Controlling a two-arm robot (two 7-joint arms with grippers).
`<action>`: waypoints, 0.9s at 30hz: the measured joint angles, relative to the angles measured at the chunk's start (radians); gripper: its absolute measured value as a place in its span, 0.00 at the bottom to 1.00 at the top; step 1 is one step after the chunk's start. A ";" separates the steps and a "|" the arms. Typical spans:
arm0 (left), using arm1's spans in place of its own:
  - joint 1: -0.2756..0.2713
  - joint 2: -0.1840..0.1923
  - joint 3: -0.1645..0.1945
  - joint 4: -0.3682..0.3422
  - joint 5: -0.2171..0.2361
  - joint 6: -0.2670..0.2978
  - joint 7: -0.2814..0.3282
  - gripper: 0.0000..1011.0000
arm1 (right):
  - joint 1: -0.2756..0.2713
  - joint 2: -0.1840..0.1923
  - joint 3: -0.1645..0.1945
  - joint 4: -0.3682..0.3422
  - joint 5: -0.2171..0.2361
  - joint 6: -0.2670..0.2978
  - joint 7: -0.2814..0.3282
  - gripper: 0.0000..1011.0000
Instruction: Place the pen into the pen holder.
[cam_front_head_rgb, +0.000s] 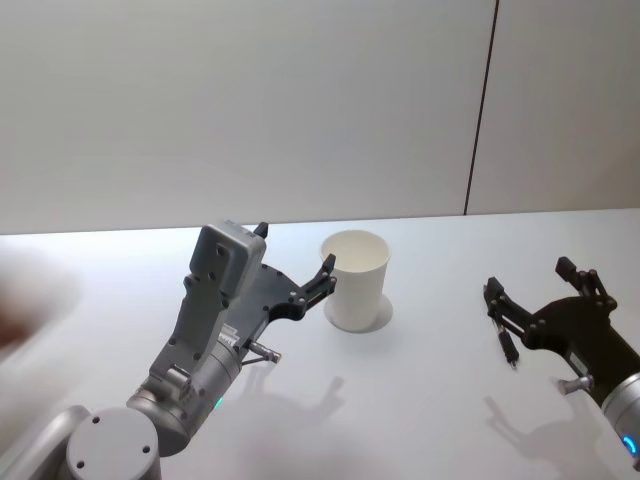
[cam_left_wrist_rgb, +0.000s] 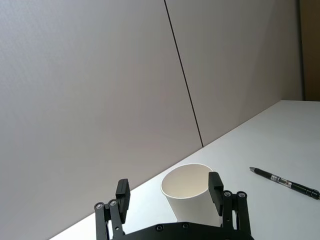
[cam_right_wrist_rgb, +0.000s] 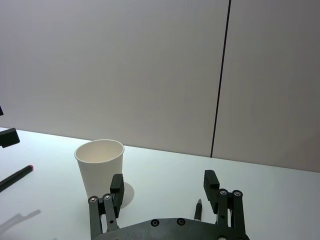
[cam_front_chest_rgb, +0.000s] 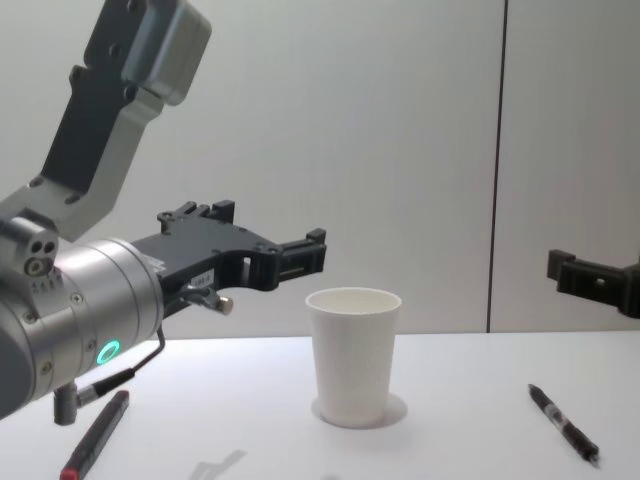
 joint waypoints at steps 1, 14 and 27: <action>0.000 0.000 0.000 0.000 0.000 0.000 0.000 0.99 | 0.000 0.000 0.000 0.000 0.000 0.000 0.000 0.99; 0.000 0.000 0.000 0.000 0.000 0.000 0.000 0.99 | 0.000 0.000 0.000 0.000 0.000 0.000 0.000 0.99; 0.000 0.000 0.000 0.000 0.000 0.000 0.000 0.99 | 0.000 0.000 0.000 0.000 0.000 0.000 0.000 0.99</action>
